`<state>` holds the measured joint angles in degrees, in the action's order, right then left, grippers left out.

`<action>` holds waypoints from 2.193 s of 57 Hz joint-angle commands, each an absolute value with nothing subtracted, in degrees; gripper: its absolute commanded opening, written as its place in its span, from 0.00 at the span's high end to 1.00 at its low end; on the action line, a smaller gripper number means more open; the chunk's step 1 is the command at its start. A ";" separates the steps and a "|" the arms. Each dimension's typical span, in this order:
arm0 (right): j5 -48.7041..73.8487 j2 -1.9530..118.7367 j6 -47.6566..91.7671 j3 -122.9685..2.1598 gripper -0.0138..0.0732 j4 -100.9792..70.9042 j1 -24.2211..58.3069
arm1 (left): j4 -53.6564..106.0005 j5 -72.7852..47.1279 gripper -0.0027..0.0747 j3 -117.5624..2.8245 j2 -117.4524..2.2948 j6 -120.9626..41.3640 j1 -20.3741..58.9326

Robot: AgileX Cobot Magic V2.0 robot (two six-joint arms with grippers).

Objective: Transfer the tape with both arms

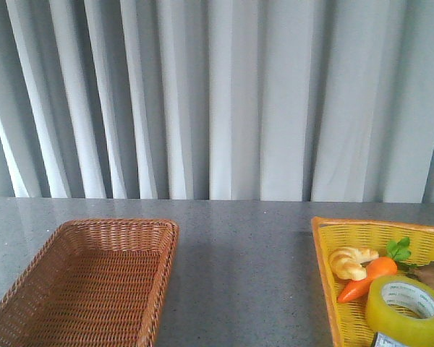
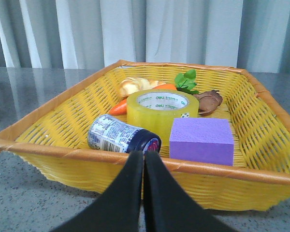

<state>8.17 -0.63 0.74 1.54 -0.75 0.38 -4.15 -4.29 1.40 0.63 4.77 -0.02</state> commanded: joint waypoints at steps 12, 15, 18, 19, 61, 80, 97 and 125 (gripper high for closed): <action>3.97 -1.12 0.79 1.76 0.85 -0.43 0.27 | -3.63 -0.31 0.97 0.96 1.53 5.32 -0.20; 3.97 -1.12 0.79 1.76 0.85 -0.43 0.27 | -3.63 -0.31 0.97 0.96 1.53 5.32 -0.20; 3.97 -1.12 0.79 1.76 0.85 -0.43 0.27 | -3.63 -0.31 0.97 0.96 1.53 5.32 -0.20; 3.97 -1.12 0.79 1.76 0.85 -0.43 0.27 | -3.63 -0.31 0.97 0.96 1.53 5.32 -0.20; 0.80 -1.12 0.94 1.71 0.85 -0.46 0.27 | -3.63 -0.31 0.97 0.96 1.53 5.32 -0.20; -26.14 -1.12 -6.47 1.21 0.85 -6.72 0.32 | -6.62 13.41 0.97 0.25 1.46 8.05 -0.20; -17.41 11.26 -9.90 -23.78 0.85 17.56 0.39 | -4.15 8.70 0.97 -20.14 -16.88 8.36 -0.20; 26.39 54.18 -11.45 -60.99 0.85 11.76 0.39 | -4.53 -18.98 0.97 -62.59 -56.37 4.78 0.70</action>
